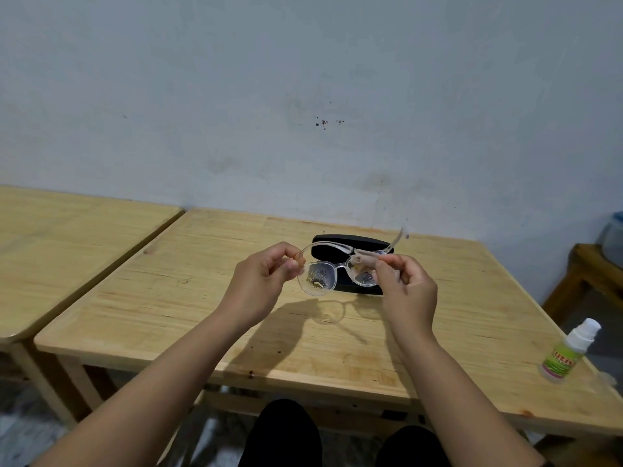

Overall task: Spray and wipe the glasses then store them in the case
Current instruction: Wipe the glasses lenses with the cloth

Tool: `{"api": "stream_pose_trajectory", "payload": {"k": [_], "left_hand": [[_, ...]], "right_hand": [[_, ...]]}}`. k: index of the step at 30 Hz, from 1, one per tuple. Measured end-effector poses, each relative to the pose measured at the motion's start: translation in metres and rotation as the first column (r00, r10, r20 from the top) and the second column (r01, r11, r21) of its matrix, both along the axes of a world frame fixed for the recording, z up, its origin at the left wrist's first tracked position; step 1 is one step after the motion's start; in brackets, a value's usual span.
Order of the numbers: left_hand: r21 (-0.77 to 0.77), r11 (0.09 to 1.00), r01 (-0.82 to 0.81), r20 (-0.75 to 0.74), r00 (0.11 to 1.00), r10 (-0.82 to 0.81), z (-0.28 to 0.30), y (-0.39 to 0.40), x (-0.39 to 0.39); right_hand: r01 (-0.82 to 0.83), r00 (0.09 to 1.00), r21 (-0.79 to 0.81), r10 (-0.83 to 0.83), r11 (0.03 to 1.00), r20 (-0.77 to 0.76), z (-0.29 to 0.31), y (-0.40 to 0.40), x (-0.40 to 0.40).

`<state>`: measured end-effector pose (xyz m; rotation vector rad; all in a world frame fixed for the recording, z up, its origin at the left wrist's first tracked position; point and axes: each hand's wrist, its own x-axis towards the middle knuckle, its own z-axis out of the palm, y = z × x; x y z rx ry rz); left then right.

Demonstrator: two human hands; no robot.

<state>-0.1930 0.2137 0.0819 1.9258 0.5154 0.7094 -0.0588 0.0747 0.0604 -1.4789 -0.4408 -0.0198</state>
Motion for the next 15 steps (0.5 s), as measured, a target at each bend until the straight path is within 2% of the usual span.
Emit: {"api": "stream_pose_trajectory", "payload": {"k": [6,8,15], "left_hand": [[0.062,0.998,0.023,0.003,1.0,-0.024,-0.003,-0.009,0.006],[0.076,0.997,0.027,0.009,1.0,-0.027,-0.003,-0.011,0.008],[0.091,0.995,0.036,0.035,0.999,-0.04,0.001,-0.01,0.011]], "right_hand": [[0.171,0.971,0.228,-0.125,0.959,-0.205,0.0,0.011,-0.007],[0.2,0.965,0.258,-0.145,0.945,-0.219,0.002,0.011,-0.007],[0.164,0.981,0.14,-0.145,0.977,-0.132,0.004,0.003,-0.002]]}}
